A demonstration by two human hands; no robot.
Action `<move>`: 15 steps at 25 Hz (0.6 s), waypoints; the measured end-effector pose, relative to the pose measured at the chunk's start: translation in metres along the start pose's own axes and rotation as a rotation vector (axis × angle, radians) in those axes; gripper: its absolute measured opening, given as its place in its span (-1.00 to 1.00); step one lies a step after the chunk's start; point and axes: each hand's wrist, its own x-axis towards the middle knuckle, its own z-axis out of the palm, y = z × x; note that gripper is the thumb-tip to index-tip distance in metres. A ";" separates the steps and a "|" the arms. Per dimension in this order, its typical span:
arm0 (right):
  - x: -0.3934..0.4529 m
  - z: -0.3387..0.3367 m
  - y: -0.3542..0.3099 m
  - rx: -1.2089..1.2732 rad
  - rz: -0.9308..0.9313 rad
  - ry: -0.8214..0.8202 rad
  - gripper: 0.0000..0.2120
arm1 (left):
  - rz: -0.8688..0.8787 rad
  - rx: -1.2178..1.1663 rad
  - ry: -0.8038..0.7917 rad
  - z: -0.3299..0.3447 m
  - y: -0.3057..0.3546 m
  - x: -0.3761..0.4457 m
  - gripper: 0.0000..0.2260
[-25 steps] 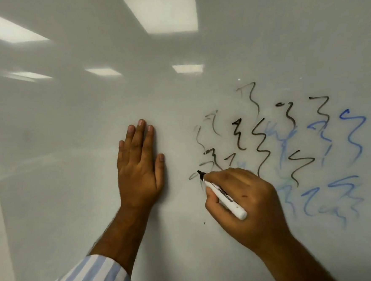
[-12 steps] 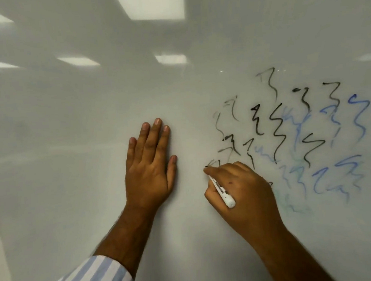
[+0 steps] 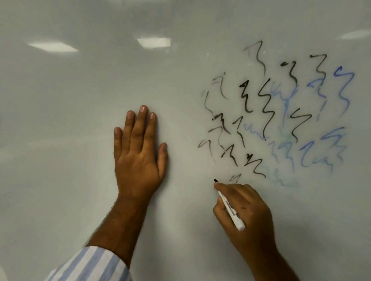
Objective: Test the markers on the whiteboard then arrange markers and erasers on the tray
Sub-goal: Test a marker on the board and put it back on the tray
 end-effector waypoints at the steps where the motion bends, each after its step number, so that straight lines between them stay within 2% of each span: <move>1: -0.005 -0.003 0.002 -0.004 0.009 -0.023 -0.73 | -0.003 -0.001 0.002 0.001 0.001 -0.002 -0.42; 6: -0.017 -0.023 0.003 0.064 0.129 -0.021 -0.74 | -0.036 -0.022 -0.026 0.003 0.003 -0.018 -0.40; 11: 0.020 0.000 -0.025 0.168 0.048 -0.028 -0.68 | -0.038 -0.024 -0.044 0.006 0.005 -0.030 -0.38; 15: 0.038 0.018 -0.036 0.159 -0.047 -0.073 -0.68 | -0.019 -0.026 -0.041 0.007 0.002 -0.033 -0.37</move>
